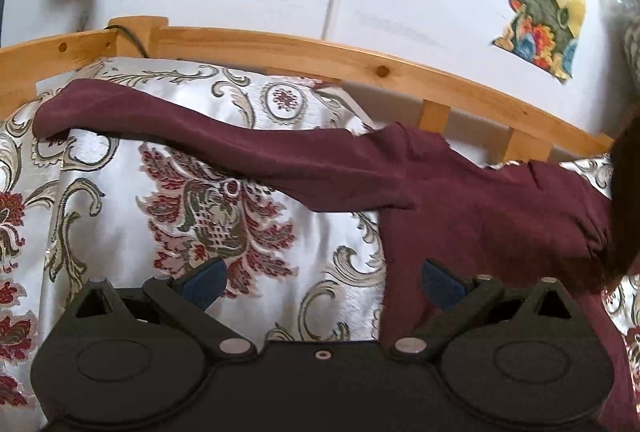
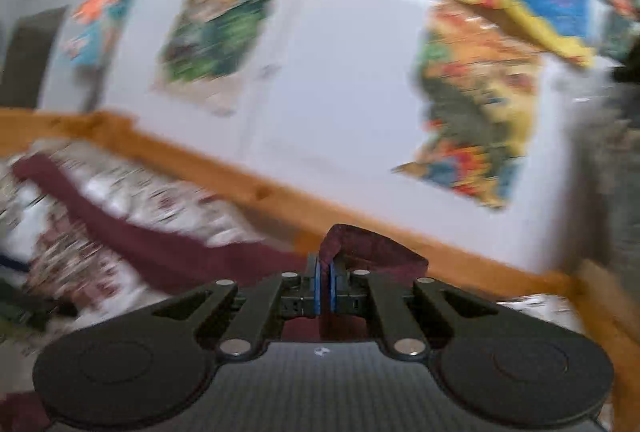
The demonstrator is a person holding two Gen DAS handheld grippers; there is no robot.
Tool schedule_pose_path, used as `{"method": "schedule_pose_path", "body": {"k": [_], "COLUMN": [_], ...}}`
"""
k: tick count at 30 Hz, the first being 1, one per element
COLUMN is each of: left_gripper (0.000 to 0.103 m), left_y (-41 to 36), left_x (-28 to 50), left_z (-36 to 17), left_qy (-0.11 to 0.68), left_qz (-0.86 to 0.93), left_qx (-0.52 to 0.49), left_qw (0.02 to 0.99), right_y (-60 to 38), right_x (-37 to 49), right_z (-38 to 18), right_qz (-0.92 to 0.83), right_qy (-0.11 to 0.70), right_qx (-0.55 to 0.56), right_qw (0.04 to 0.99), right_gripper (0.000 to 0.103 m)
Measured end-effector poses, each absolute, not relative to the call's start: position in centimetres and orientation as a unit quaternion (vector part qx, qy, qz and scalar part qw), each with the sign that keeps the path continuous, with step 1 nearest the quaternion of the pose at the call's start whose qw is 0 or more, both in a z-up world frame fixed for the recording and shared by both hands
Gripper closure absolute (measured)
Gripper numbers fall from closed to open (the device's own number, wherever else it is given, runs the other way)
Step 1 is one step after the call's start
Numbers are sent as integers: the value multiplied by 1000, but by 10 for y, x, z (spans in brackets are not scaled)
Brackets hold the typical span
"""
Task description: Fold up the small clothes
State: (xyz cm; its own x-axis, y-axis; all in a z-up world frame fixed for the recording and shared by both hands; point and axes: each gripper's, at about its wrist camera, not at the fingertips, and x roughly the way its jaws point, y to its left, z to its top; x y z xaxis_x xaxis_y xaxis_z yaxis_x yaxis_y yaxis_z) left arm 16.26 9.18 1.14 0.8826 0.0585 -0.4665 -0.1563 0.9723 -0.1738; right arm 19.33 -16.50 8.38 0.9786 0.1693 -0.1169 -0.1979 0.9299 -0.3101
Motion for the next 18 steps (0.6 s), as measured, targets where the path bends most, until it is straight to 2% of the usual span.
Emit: {"method": "schedule_pose_path", "body": {"k": [10, 12, 14, 16, 18], "left_gripper": [1, 1, 1, 1, 1], "left_y": [105, 104, 103, 103, 103], "left_x": [175, 176, 177, 177, 177], "left_z": [4, 1, -1, -3, -3], "left_qy": [246, 249, 251, 250, 243], "left_qz": [66, 63, 57, 46, 35], "left_qx": [-122, -120, -118, -121, -125], "left_qw": [959, 959, 959, 960, 961], "right_y": [-107, -101, -100, -102, -109], "right_x": [198, 200, 198, 193, 185], "right_z": [9, -2, -8, -10, -8], "right_qz": [181, 197, 214, 230, 242], "right_qy": [138, 157, 171, 183, 185], "right_qx": [-204, -208, -204, -196, -185], "right_qw": [952, 945, 940, 936, 934], "right_gripper": [97, 94, 83, 37, 21]}}
